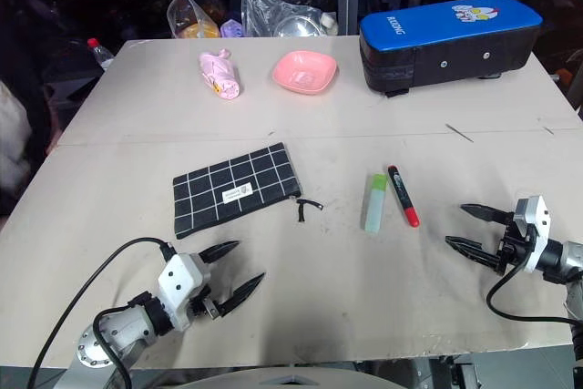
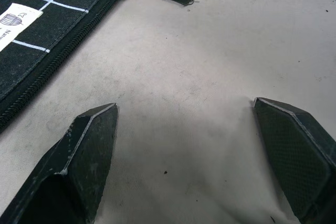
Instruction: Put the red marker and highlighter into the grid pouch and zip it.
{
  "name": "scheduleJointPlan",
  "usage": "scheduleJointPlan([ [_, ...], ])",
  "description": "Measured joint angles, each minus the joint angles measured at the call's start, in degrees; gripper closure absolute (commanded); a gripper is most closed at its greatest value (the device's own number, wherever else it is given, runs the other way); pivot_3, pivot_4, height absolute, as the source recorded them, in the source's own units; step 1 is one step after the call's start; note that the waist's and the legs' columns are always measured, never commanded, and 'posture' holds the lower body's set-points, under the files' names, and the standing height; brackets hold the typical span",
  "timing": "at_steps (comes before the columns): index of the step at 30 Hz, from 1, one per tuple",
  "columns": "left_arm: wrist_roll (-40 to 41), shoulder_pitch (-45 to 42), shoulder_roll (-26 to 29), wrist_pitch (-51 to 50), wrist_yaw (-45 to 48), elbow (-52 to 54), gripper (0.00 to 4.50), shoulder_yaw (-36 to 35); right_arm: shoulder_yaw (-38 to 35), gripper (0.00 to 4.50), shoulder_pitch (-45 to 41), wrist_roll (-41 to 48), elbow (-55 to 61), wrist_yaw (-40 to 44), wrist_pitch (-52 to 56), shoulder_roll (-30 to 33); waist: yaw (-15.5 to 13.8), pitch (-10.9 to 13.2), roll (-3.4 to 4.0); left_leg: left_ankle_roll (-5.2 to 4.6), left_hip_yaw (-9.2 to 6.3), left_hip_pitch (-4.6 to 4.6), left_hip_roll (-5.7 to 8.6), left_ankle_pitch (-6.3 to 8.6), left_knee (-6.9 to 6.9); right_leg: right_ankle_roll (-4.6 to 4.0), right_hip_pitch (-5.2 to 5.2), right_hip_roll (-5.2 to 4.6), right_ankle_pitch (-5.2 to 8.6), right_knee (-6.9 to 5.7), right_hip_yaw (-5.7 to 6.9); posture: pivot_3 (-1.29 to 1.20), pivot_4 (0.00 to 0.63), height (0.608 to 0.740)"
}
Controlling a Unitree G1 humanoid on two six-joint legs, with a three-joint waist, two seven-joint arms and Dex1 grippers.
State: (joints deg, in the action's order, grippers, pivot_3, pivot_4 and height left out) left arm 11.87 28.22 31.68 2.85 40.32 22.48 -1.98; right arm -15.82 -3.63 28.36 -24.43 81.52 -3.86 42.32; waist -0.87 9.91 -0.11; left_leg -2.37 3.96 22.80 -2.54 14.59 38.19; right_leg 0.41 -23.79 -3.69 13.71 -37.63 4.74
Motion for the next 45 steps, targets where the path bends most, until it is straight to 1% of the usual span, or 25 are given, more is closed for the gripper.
scheduleJointPlan([
  [19, 0.9, 0.0, -0.6, 1.8, 0.7, -0.8, 0.3, -0.4, 0.0, 0.17, 1.2, 0.3, 2.1, -0.6, 0.5, 0.0, 0.0, 0.0, -0.01, -0.01, 0.02, 0.0, 0.0, 0.0, 0.0, 0.0, 0.0, 0.0, 0.0, 0.0, -0.01, 0.0, 0.15, 0.74],
  [21, 1.3, -0.1, -0.6, 2.4, 0.9, -0.9, 0.3, -0.8, 0.0, 0.17, 1.7, 1.5, 4.2, -0.6, 2.0, -0.3, 0.0, 0.0, -0.01, 0.0, 0.02, 0.0, -0.02, 0.0, 0.0, 0.0, -0.01, 0.0, 0.0, 0.0, -0.01, 0.0, 0.15, 0.74],
  [23, 2.5, -0.5, -0.6, 3.0, 1.2, -0.9, 0.3, -2.5, 0.2, 0.17, 2.9, 3.6, 9.6, -0.2, 4.7, -0.7, 0.0, 0.0, -0.02, 0.0, 0.01, 0.01, -0.07, 0.01, 0.0, 0.0, -0.02, 0.01, 0.0, -0.01, 0.0, 0.0, 0.15, 0.74],
  [25, 4.3, -0.9, -0.4, 4.0, 1.5, -0.9, 0.3, -5.4, 0.7, 0.17, 3.9, 5.8, 15.2, 0.6, 7.3, -0.8, 0.0, 0.0, -0.02, 0.0, -0.01, 0.01, -0.11, 0.01, -0.01, 0.0, -0.02, 0.02, 0.0, -0.01, 0.02, 0.0, 0.15, 0.74],
  [27, 5.2, -0.9, 1.3, 5.6, 2.6, -1.3, 0.3, -9.1, 1.3, 0.17, 4.3, 8.6, 20.7, 0.5, 10.4, -1.4, 0.0, 0.0, -0.07, 0.0, -0.02, 0.01, -0.15, 0.01, -0.01, -0.01, -0.03, 0.04, 0.0, -0.02, 0.03, 0.0, 0.15, 0.74],
  [30, 6.3, -1.8, 4.5, 8.6, 4.4, -5.6, 0.3, -16.4, 1.5, 0.17, 3.9, 13.3, 28.2, -1.1, 14.9, -3.2, 0.0, 0.1, -0.07, 0.02, -0.02, 0.02, -0.19, 0.02, -0.02, -0.02, -0.07, 0.06, 0.01, 0.0, 0.03, 0.0, 0.15, 0.74],
  [31, 6.4, -2.1, 5.3, 9.5, 5.0, -7.0, 0.3, -17.9, 1.6, 0.17, 3.7, 14.2, 29.5, -1.6, 15.8, -3.5, 0.0, 0.1, -0.08, 0.02, -0.02, 0.05, -0.19, 0.02, -0.02, -0.02, -0.09, 0.06, 0.01, 0.01, 0.04, 0.0, 0.15, 0.74],
  [32, 6.4, -3.3, 7.3, 12.5, 7.0, -11.8, 0.3, -20.8, 1.8, 0.17, 3.2, 15.2, 32.2, -2.3, 17.2, -3.8, 0.0, 0.1, -0.08, 0.03, 0.0, 0.08, -0.17, 0.02, -0.02, -0.02, -0.13, 0.03, 0.01, 0.04, 0.05, 0.0, 0.15, 0.74],
  [34, 6.3, -4.7, 8.6, 15.0, 8.5, -15.8, 0.3, -22.5, 2.0, 0.17, 2.8, 15.5, 33.5, -2.8, 17.6, -4.0, -0.1, 0.1, -0.09, 0.01, 0.01, 0.13, -0.14, 0.04, -0.02, -0.01, -0.17, -0.03, 0.0, 0.1, 0.07, 0.0, 0.15, 0.74],
  [38, 1.6, -12.2, 14.4, 26.3, 12.0, -32.3, 0.3, -22.7, 3.7, 0.17, 1.1, 12.1, 33.5, -3.1, 13.6, -5.5, -0.3, 0.1, -0.25, -0.02, 0.03, 0.18, -0.12, 0.05, 0.0, -0.01, -0.18, -0.11, 0.0, 0.12, 0.2, 0.0, 0.15, 0.74],
  [41, -2.3, -19.8, 18.3, 35.4, 14.2, -41.6, 0.3, -19.9, 4.1, 0.17, -0.5, 8.0, 31.4, -3.2, 9.0, -5.4, -0.4, 0.1, -0.27, -0.02, 0.17, 0.21, -0.11, 0.05, -0.02, 0.0, -0.22, -0.19, -0.01, 0.14, 0.24, 0.0, 0.15, 0.74],
  [44, -3.7, -23.3, 19.6, 40.5, 16.6, -45.3, 0.3, -16.6, 4.0, 0.17, -0.7, 7.5, 30.4, -3.0, 8.1, -5.2, -0.2, 0.1, -0.3, -0.2, 0.31, 0.25, -0.08, 0.15, -0.03, -0.1, -0.22, -0.29, -0.11, 0.14, 0.12, 0.0, 0.15, 0.74],
  [45, -4.4, -24.7, 19.9, 42.5, 17.4, -47.0, 0.3, -14.9, 3.9, 0.17, -0.7, 7.5, 30.1, -3.0, 7.9, -5.1, -0.1, 0.1, -0.32, -0.24, 0.33, 0.26, -0.08, 0.18, -0.04, -0.01, -0.23, -0.29, -0.27, 0.14, 0.12, 0.0, 0.15, 0.74],
])
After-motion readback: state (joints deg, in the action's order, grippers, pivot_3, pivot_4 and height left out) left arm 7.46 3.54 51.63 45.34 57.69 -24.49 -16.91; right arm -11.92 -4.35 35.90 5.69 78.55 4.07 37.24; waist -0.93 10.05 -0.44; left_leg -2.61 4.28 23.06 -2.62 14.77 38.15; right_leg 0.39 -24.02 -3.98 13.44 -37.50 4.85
